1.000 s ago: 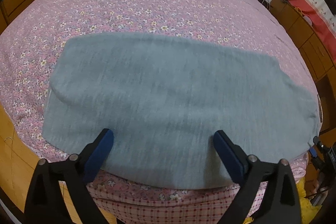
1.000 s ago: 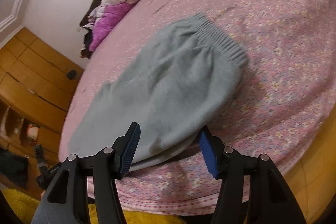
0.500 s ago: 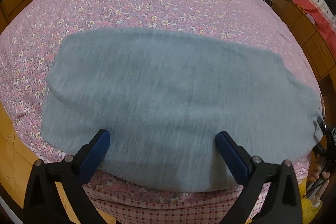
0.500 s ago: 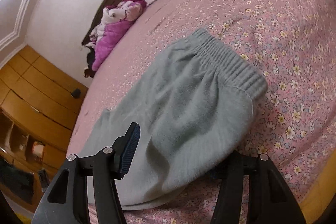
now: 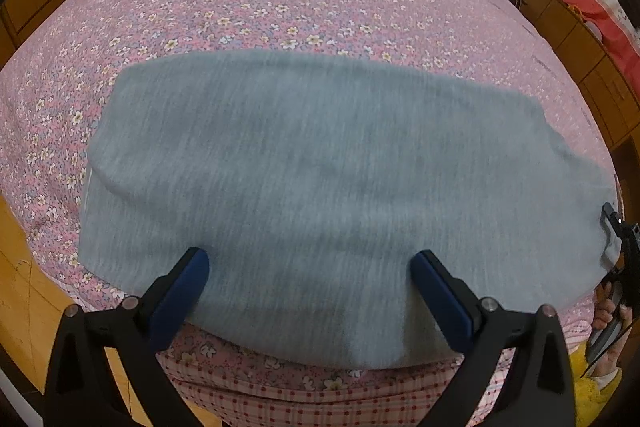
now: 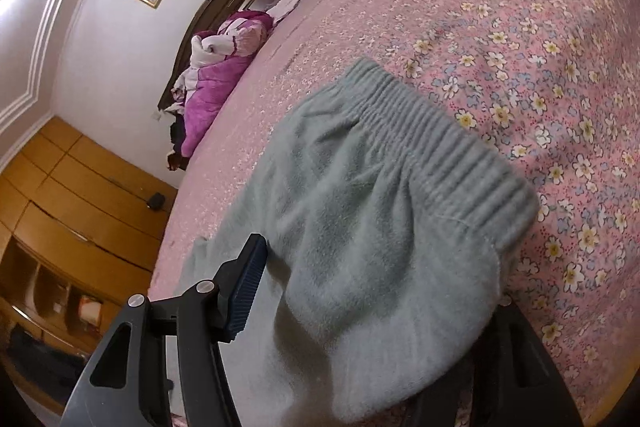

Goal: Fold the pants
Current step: 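Grasp the elastic waistband of the sweatpants with the right tool, then lift the held waistband up off the bed with the right tool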

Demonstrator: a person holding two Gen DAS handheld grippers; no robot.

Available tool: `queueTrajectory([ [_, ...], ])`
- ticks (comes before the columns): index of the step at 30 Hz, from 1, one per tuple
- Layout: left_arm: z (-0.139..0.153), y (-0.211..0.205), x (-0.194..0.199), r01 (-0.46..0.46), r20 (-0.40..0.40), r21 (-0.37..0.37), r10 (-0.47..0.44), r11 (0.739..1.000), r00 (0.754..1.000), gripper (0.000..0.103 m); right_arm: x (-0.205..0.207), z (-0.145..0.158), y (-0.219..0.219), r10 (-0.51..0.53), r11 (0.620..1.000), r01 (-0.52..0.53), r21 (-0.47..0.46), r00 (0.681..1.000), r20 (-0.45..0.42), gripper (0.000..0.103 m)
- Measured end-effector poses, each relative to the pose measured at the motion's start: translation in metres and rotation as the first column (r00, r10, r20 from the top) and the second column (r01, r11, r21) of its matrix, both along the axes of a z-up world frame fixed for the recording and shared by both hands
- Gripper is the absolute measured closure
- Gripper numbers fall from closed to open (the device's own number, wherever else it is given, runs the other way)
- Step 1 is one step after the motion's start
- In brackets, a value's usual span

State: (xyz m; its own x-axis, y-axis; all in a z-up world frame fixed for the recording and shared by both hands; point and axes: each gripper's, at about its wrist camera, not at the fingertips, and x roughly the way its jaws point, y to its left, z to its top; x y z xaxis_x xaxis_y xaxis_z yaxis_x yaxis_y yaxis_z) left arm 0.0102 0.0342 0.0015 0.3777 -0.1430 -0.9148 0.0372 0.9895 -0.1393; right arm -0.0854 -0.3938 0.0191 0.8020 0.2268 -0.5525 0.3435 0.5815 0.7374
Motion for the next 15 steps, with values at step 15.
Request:
queueTrajectory([
  [15,0.009,0.004,0.002,0.004,0.010,0.000,-0.004,1.000,1.000,0.000,-0.009,0.032,0.002,-0.006,0.996,0.004,-0.090,1.000,-0.013,0.093],
])
